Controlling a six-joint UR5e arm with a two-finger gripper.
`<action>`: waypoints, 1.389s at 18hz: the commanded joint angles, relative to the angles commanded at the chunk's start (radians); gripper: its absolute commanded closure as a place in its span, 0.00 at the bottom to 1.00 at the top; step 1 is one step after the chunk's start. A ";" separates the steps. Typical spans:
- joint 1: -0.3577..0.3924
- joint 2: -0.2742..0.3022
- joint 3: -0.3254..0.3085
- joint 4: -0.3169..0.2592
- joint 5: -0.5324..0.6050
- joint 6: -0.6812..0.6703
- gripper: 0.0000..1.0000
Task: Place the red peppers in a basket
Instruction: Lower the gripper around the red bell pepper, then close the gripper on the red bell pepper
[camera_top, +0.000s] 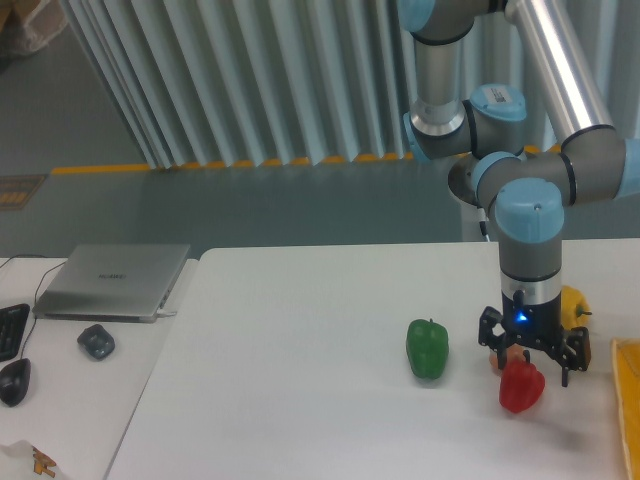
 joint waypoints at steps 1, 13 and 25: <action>0.000 -0.005 0.003 -0.002 0.000 0.002 0.00; -0.029 -0.038 0.000 -0.002 0.005 0.009 0.00; -0.029 -0.061 0.002 -0.008 0.008 0.026 0.00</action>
